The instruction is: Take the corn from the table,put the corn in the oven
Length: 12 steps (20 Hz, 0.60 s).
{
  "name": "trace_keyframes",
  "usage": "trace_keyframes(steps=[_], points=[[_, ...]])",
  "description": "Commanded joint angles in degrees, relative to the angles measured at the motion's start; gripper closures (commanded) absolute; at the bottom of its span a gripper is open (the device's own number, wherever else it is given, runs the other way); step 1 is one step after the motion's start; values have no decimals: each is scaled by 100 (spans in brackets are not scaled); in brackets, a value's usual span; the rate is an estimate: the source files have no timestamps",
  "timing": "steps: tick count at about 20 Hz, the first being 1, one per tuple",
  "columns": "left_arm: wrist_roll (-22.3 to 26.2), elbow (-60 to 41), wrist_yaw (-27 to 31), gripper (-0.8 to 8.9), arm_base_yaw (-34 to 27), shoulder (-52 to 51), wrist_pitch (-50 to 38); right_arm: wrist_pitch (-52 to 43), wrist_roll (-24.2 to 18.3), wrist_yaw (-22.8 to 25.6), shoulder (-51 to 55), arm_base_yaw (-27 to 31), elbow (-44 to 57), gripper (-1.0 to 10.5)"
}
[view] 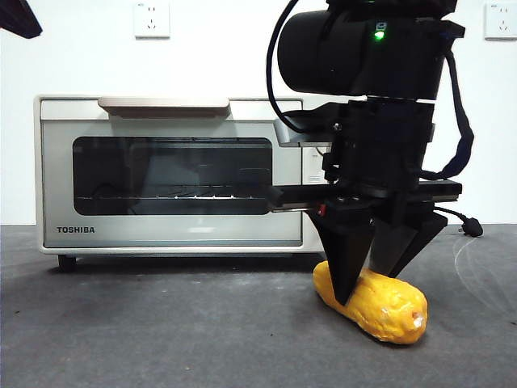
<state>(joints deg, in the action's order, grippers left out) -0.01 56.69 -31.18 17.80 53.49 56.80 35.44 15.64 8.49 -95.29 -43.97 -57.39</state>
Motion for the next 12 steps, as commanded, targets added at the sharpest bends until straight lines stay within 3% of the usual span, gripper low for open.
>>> trace_keyframes(steps=[1, 5, 8, 12], points=[[17, 0, -9, 819, 15, -7, -282, 103, -20, -114, 13, -24, -15, 958], [-337, 0, -15, 819, 15, 68, -1235, 205, 31, -691, 557, -31, -35, 958], [-599, 0, -13, 819, 15, 243, -2044, 247, 92, -870, 1298, -33, -55, 958], [-601, 0, -11, 819, 15, 688, -2957, 267, 243, -918, 2435, -31, -55, 958]])
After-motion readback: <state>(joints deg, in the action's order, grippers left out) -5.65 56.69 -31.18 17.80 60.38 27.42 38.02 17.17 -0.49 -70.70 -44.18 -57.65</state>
